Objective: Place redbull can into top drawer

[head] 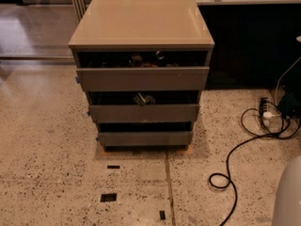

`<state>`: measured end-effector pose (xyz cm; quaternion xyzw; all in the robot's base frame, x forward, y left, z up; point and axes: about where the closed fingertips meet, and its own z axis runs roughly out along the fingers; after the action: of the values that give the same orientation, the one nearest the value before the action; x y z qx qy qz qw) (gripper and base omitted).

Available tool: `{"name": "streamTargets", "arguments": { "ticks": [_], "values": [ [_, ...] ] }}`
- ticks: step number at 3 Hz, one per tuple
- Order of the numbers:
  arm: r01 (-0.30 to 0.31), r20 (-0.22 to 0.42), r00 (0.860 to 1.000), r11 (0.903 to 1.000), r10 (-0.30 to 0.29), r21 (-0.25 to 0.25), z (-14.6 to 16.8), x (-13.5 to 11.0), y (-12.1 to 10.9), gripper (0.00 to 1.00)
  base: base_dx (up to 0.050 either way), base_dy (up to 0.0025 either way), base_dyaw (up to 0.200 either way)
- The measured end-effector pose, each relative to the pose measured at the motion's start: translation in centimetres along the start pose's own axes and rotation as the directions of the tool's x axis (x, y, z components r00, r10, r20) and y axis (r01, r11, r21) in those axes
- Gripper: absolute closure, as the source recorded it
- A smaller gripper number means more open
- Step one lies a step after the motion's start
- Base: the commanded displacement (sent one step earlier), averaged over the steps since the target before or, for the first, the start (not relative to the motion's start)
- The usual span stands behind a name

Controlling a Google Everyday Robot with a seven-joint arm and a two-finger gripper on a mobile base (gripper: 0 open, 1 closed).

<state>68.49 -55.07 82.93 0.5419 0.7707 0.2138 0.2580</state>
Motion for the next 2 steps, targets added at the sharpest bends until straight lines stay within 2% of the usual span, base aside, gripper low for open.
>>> {"name": "streamTargets", "arguments": {
  "ticks": [1,2],
  "values": [
    [-0.019,-0.029,0.999,0.9975,0.021,0.068,5.5,0.4,-3.6,0.0,0.0,0.0,0.0],
    [-0.034,-0.045,0.998,0.9888,0.041,0.145,11.2,0.9,-8.0,0.0,0.0,0.0,0.0]
  ]
}}
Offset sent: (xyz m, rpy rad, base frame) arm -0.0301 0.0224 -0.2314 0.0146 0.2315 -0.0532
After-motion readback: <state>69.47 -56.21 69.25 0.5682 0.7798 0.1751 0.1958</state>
